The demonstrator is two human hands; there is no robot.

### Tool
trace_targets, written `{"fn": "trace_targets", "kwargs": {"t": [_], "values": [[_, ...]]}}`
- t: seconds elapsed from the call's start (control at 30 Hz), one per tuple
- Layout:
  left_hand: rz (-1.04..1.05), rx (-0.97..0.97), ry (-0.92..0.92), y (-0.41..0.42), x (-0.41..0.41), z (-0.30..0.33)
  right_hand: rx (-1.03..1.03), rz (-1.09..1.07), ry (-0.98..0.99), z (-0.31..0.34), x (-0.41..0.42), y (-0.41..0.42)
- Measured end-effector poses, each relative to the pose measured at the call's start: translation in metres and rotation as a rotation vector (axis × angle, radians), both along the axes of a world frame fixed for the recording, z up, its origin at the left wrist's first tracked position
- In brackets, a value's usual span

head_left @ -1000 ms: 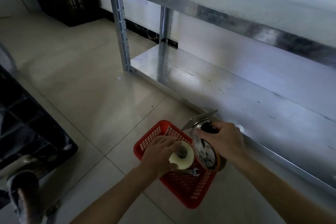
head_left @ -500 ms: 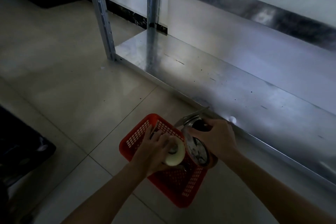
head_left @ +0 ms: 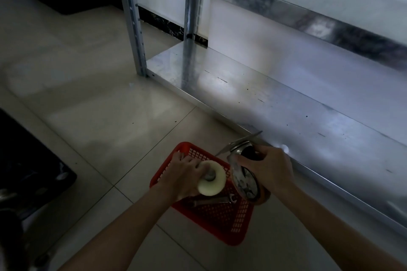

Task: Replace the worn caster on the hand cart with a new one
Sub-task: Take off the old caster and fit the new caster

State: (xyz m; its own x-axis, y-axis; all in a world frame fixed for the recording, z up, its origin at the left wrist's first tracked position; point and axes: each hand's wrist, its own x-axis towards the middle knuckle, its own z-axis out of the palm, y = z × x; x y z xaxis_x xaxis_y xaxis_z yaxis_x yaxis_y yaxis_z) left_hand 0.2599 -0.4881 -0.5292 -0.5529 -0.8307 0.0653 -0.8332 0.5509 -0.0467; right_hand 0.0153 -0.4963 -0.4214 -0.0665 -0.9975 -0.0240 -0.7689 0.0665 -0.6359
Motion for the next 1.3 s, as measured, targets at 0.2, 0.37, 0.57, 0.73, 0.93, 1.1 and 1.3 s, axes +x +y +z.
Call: {"fn": "trace_targets", "kwargs": {"t": [0.2, 0.37, 0.57, 0.73, 0.93, 1.1, 1.3], "values": [[0.105, 0.027, 0.045, 0.004, 0.016, 0.011, -0.014, 0.011, -0.033, 0.001, -0.002, 0.003], [0.128, 0.121, 0.063, 0.005, 0.023, 0.021, 0.033, 0.058, -0.057, 0.001, -0.004, 0.004], [0.117, -0.019, 0.209, 0.003, 0.052, 0.042, 0.016, 0.097, 0.02, 0.002, 0.0, 0.003], [0.087, -0.14, 0.222, 0.008, 0.08, 0.078, 0.001, 0.155, 0.065, 0.008, 0.015, 0.003], [0.216, -0.12, 0.2, 0.036, 0.126, 0.096, 0.081, 0.26, 0.185, 0.006, 0.047, 0.002], [0.363, -0.012, 0.197, 0.063, 0.158, 0.106, 0.077, 0.414, 0.329, -0.019, 0.084, 0.004], [0.455, 0.03, 0.231, 0.089, 0.176, 0.113, 0.128, 0.55, 0.424, -0.047, 0.114, 0.003]]}}
